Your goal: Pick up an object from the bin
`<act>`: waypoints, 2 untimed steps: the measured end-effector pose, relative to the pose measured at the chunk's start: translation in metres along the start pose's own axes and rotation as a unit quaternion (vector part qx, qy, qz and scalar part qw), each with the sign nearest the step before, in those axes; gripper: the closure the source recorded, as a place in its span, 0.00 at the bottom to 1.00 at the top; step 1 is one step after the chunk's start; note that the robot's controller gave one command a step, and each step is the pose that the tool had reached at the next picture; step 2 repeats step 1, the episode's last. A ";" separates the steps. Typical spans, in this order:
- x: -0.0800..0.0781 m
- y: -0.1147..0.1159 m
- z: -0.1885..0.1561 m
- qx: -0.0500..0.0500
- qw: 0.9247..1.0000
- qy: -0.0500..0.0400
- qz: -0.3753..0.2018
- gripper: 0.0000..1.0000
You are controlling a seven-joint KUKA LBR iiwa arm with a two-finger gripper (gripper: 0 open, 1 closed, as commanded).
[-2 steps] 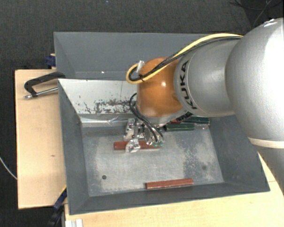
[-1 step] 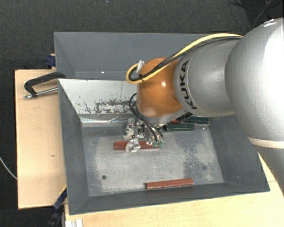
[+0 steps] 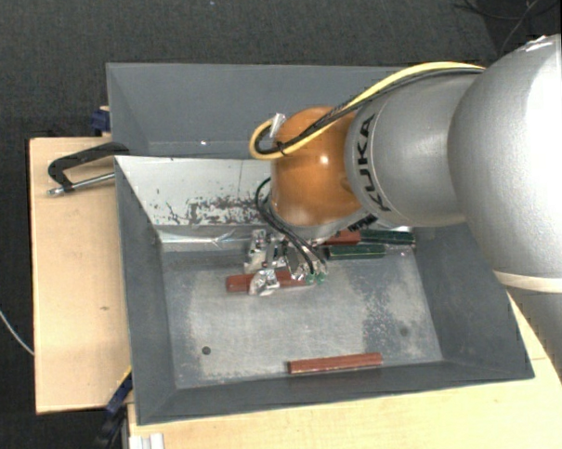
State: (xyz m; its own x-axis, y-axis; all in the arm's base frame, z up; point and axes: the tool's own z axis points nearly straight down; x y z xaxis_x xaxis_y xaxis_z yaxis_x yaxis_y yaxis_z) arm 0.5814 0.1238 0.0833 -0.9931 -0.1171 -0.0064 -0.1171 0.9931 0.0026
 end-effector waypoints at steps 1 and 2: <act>-0.008 0.003 -0.152 0.000 1.000 -0.001 0.001 1.00; -0.008 0.003 -0.152 0.000 1.000 -0.001 0.001 1.00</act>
Offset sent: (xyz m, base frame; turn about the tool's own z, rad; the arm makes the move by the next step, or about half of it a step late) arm 0.0000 0.0000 0.0000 0.0000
